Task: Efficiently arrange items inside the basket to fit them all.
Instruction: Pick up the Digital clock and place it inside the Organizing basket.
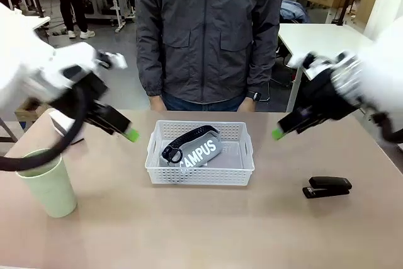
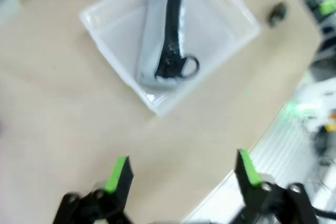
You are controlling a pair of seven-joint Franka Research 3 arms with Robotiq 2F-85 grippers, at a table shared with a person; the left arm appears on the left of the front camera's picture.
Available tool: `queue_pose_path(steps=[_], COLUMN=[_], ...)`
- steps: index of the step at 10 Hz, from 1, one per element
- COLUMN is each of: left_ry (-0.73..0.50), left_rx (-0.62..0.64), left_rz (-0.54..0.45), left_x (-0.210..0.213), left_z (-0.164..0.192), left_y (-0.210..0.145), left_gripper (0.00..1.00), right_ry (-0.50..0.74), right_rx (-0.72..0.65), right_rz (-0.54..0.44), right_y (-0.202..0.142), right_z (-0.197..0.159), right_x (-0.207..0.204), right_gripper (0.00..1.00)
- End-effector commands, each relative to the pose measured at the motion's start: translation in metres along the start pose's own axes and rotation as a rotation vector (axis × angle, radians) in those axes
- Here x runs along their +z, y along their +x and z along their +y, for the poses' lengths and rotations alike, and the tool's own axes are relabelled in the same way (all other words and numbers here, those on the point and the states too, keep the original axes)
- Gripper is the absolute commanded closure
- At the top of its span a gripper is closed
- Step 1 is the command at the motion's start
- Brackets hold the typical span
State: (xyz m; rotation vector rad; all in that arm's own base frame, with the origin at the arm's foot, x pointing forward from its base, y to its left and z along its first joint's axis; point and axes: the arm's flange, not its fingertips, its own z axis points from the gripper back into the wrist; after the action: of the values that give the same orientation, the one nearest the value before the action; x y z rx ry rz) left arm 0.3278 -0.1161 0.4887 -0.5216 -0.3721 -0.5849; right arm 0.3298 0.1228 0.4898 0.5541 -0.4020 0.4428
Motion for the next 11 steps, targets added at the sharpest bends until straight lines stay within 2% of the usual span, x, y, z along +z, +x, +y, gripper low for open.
queue_pose_path(steps=[1,2,3,5,6,9,11], left_ry=[-0.18,-0.26,-0.288,-0.37,-0.41,-0.492,-0.493], left_rx=[0.162,0.261,0.342,0.514,0.584,0.763,0.826], left_rz=[-0.067,-0.198,-0.317,-0.573,-0.652,-0.765,-0.806], left_x=[0.063,0.098,0.125,0.168,0.176,0.168,0.158], left_z=[0.017,0.04,0.068,0.118,0.137,0.169,0.167], left_y=[-0.038,-0.06,-0.085,-0.148,-0.178,-0.215,-0.211], left_gripper=[0.0,0.0,0.0,0.0,0.0,0.0,0.0], right_ry=[0.224,0.292,0.307,0.39,0.447,0.58,0.601], right_rx=[-0.157,-0.257,-0.4,-0.587,-0.679,-0.902,-0.985], right_rz=[-0.151,-0.288,-0.378,-0.528,-0.604,-0.725,-0.711], right_y=[-0.039,-0.06,-0.08,-0.13,-0.16,-0.222,-0.234], right_z=[-0.02,-0.043,-0.071,-0.129,-0.16,-0.226,-0.248], right_x=[0.075,0.116,0.143,0.178,0.184,0.176,0.162], right_gripper=[0.0,0.0,0.0,0.0,0.0,0.0,0.0])
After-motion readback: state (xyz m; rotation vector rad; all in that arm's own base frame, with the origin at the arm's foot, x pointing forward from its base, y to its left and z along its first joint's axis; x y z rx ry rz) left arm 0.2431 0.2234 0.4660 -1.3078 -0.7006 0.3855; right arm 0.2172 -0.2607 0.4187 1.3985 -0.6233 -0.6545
